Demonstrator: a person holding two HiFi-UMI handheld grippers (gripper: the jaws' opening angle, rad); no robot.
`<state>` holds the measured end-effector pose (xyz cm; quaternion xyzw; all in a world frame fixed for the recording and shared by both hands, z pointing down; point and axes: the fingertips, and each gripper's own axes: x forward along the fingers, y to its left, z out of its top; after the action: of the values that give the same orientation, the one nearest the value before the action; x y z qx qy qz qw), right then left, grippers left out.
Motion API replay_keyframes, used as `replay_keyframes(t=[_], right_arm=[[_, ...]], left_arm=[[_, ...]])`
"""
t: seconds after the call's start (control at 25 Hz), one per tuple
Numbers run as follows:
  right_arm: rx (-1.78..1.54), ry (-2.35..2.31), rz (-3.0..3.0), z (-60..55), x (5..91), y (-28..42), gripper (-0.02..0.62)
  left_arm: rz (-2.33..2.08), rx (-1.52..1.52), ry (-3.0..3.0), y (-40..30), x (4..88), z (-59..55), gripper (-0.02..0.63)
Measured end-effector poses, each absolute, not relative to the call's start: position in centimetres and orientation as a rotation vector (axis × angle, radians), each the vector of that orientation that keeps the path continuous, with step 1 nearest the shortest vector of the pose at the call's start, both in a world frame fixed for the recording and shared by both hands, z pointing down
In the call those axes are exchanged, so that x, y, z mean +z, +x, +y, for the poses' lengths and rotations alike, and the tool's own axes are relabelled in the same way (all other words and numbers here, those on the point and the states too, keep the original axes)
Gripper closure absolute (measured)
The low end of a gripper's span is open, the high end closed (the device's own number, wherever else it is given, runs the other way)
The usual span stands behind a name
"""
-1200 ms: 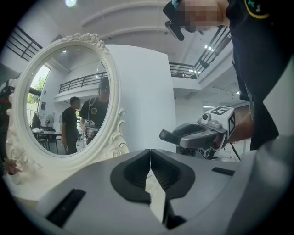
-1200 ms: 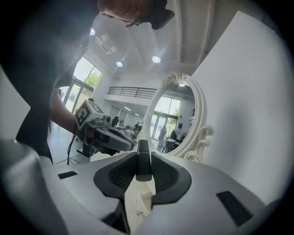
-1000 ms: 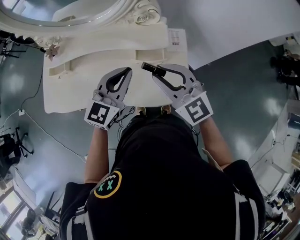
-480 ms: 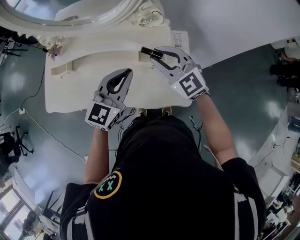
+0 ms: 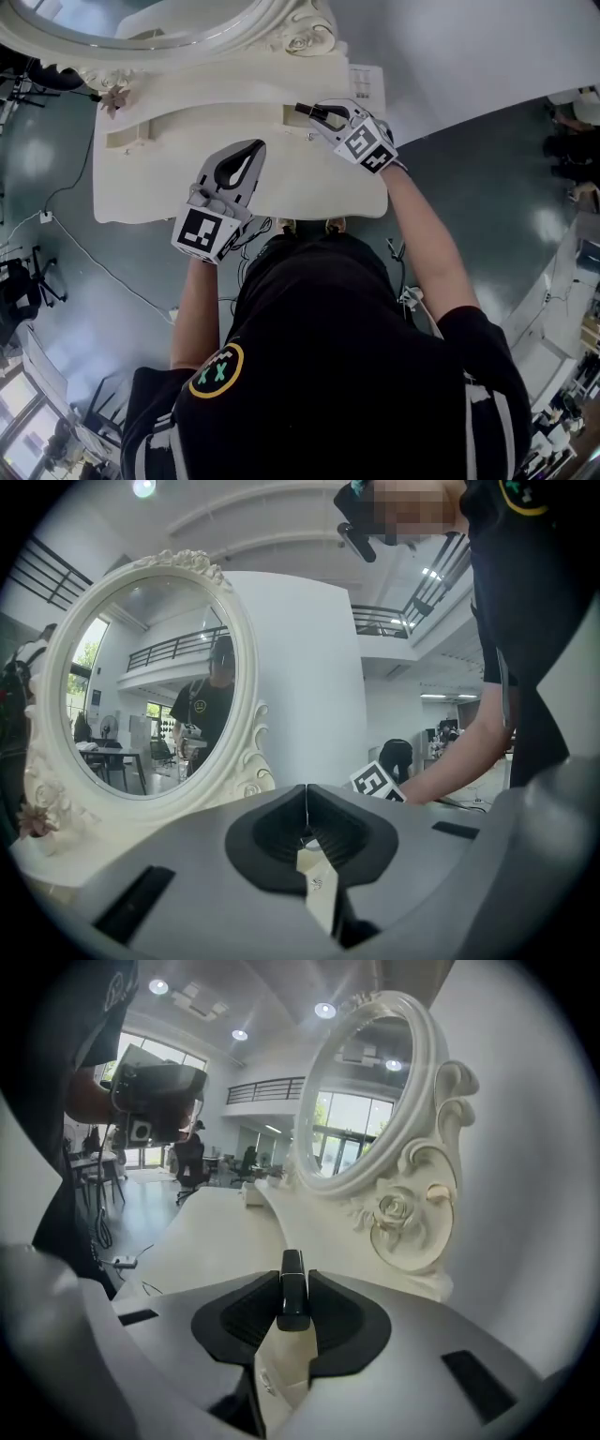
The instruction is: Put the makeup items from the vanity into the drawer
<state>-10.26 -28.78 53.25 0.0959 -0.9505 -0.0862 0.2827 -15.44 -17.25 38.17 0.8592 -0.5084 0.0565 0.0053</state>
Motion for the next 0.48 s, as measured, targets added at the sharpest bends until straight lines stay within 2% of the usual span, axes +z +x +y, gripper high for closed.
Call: replay_keyframes(t=[0.48], right_arm=[[-0.149,0.246,-2.508,-29.7,56.2,-10.7,0.474]], left_arm=[[-1.603,0.183,2.674,-15.9,38.4,-17.1,0.583]])
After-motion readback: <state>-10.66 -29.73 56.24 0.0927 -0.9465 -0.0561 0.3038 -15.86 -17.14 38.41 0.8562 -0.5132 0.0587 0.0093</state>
